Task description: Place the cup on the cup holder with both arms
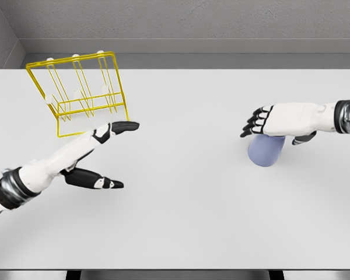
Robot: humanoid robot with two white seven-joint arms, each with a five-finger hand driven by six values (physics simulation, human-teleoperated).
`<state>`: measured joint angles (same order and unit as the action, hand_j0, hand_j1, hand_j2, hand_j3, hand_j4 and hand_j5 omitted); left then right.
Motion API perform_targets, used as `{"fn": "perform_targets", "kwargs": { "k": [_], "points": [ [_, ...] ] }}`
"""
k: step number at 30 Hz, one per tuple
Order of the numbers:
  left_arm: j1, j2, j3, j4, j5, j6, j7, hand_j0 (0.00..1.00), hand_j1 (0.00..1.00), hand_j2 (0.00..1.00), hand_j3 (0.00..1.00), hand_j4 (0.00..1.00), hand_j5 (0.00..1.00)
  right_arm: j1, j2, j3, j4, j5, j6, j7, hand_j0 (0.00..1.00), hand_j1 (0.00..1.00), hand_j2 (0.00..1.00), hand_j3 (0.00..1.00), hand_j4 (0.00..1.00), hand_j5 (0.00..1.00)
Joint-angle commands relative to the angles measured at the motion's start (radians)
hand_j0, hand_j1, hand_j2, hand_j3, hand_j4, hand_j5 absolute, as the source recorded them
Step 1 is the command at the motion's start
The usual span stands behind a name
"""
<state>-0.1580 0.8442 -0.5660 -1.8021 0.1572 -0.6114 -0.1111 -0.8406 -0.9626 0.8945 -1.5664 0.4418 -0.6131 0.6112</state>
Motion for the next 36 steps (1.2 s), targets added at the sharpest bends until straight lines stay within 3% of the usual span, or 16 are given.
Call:
{"fn": "perform_targets", "kwargs": {
  "k": [1, 7, 18, 26, 30, 34, 36],
  "points": [
    [0.000, 0.003, -0.025, 0.000, 0.042, 0.001, -0.002, 1.00, 1.00, 1.00, 1.00, 1.00, 1.00, 0.000, 0.002, 0.010, 0.002, 0.006, 0.002, 0.000, 1.00, 1.00, 1.00, 1.00, 1.00, 1.00],
    [0.000, 0.018, -0.046, 0.000, 0.213, 0.010, -0.019, 1.00, 1.00, 1.00, 1.00, 1.00, 1.00, 0.006, 0.007, 0.017, 0.008, 0.037, 0.002, 0.000, 0.99, 0.99, 0.99, 0.99, 0.99, 0.99],
    [-0.006, 0.007, -0.083, 0.026, 0.249, 0.297, -0.024, 1.00, 1.00, 1.00, 1.00, 1.00, 1.00, 0.006, 0.010, 0.015, 0.022, 0.054, 0.002, 0.000, 0.70, 0.70, 0.70, 0.70, 0.70, 0.70],
    [-0.009, -0.002, -0.114, 0.067, 0.277, 0.334, -0.024, 1.00, 1.00, 1.00, 1.00, 1.00, 1.00, 0.011, 0.008, 0.011, 0.020, 0.055, 0.002, 0.000, 0.61, 0.61, 0.61, 0.61, 0.61, 0.61],
    [-0.011, -0.013, -0.121, 0.086, 0.381, 0.334, -0.041, 1.00, 1.00, 1.00, 1.00, 1.00, 1.00, 0.011, -0.004, -0.008, -0.006, 0.054, 0.002, 0.000, 0.60, 0.60, 0.60, 0.60, 0.60, 0.60],
    [-0.020, -0.027, -0.124, 0.089, 0.524, 0.392, -0.107, 1.00, 1.00, 1.00, 1.00, 1.00, 1.00, 0.009, -0.033, -0.074, -0.098, 0.051, 0.002, 0.000, 0.60, 0.60, 0.60, 0.60, 0.60, 0.60],
    [-0.028, -0.043, -0.124, 0.101, 0.544, 0.398, -0.111, 1.00, 1.00, 1.00, 1.00, 1.00, 1.00, 0.008, -0.047, -0.092, -0.118, 0.046, 0.002, 0.000, 0.60, 0.60, 0.60, 0.60, 0.60, 0.60]
  ]
}}
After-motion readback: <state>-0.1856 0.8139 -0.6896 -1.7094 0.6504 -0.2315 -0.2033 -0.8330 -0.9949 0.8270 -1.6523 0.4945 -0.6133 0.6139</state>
